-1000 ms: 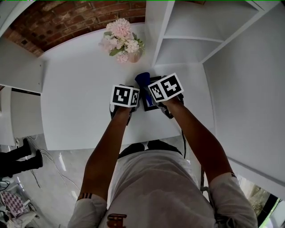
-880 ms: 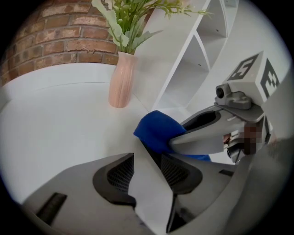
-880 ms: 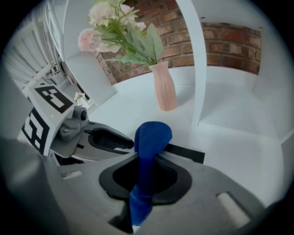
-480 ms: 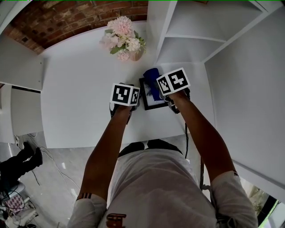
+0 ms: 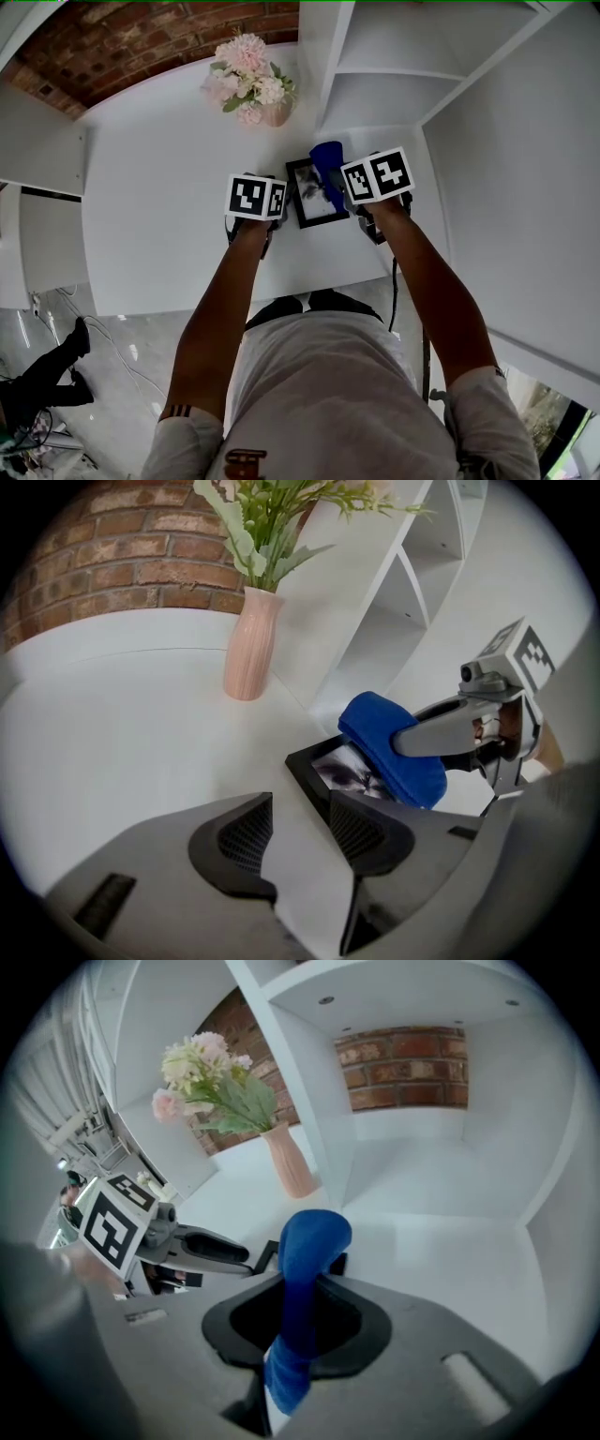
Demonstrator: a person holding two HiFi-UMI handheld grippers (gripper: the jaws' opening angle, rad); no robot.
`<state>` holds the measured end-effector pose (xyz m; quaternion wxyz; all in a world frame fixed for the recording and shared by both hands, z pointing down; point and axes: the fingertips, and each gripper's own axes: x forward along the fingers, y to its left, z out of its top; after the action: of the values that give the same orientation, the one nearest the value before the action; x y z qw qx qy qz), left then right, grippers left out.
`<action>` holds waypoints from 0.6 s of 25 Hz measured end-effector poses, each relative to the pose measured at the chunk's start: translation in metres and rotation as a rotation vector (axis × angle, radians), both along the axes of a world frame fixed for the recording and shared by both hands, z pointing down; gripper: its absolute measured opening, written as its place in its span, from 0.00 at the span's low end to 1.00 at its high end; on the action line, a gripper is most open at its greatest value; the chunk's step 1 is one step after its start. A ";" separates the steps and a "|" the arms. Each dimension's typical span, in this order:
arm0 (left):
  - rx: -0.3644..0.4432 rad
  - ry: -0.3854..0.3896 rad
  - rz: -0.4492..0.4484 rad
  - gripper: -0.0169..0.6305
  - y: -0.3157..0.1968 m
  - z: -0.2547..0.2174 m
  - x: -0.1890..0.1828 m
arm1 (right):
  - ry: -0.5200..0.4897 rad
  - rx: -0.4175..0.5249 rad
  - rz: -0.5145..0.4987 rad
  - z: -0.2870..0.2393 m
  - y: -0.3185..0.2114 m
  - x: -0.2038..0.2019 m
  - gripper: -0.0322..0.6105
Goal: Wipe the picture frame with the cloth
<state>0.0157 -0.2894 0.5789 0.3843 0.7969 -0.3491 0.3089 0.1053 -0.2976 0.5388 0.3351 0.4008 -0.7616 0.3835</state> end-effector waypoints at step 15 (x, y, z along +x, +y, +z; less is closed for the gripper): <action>0.004 0.010 0.004 0.31 0.000 0.000 0.001 | -0.064 -0.073 0.002 0.025 0.027 -0.049 0.14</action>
<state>0.0165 -0.2898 0.5790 0.3841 0.7998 -0.3463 0.3049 0.0565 -0.2709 0.5643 0.3247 0.3767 -0.7571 0.4237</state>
